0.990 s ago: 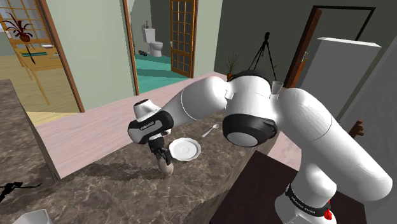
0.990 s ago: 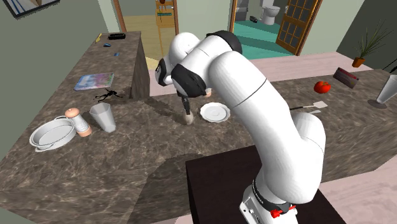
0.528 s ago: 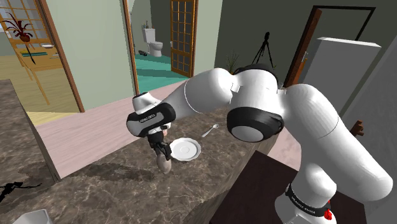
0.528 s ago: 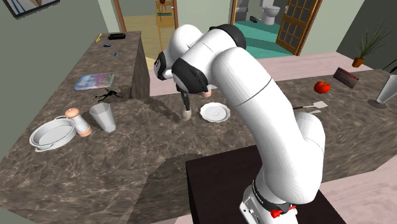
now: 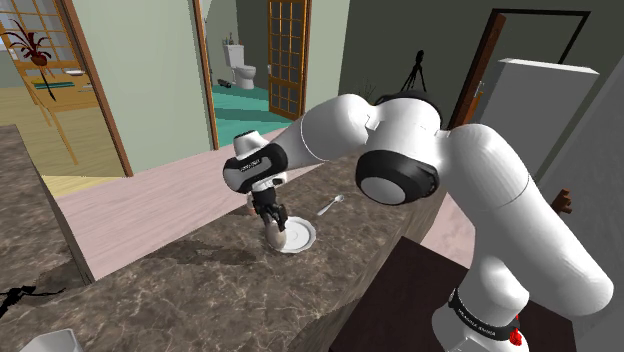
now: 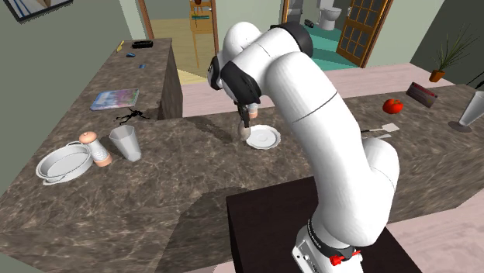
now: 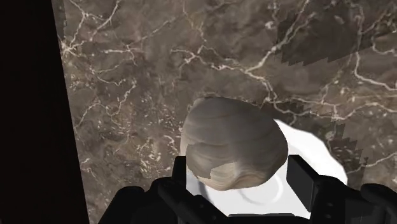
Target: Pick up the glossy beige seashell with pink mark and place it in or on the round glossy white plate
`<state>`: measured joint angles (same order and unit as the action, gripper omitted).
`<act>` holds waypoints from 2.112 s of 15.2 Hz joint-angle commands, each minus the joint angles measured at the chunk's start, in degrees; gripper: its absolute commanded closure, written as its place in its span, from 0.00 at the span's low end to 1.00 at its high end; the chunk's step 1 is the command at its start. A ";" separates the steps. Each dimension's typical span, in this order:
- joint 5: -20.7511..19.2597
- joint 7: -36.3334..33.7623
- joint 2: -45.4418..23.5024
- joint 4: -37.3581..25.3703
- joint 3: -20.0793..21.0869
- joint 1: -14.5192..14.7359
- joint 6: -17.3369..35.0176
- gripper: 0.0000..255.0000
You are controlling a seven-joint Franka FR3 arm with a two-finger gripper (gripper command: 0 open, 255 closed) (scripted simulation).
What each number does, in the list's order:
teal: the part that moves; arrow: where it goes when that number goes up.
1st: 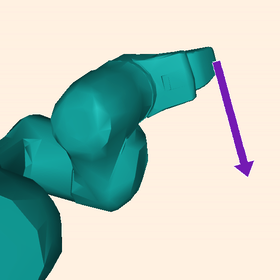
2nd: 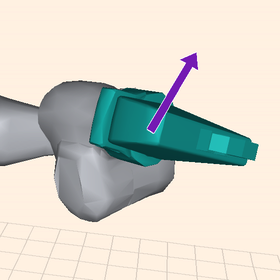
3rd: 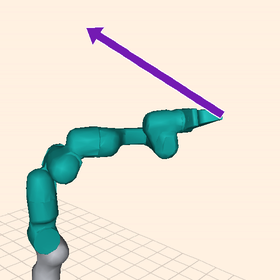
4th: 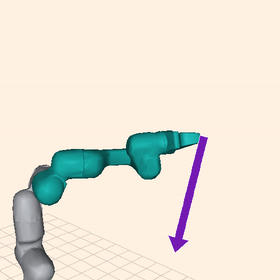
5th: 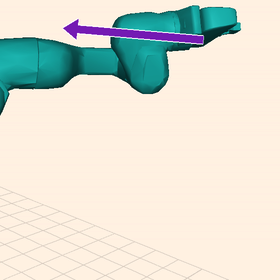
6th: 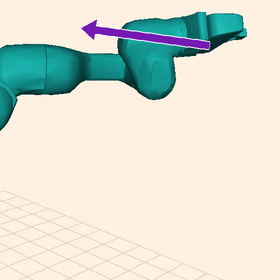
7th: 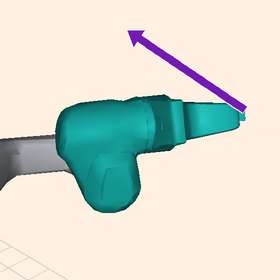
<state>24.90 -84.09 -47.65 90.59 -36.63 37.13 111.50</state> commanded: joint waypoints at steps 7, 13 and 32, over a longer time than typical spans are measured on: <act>-0.85 8.18 -1.24 -1.62 -1.78 -7.77 -0.23 1.00; -0.44 11.33 -3.80 -3.77 -1.59 -11.79 0.40 1.00; 2.71 11.82 -10.98 -5.89 1.01 -13.70 5.24 1.00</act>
<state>27.23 -72.36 -57.97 84.55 -36.03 23.36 114.52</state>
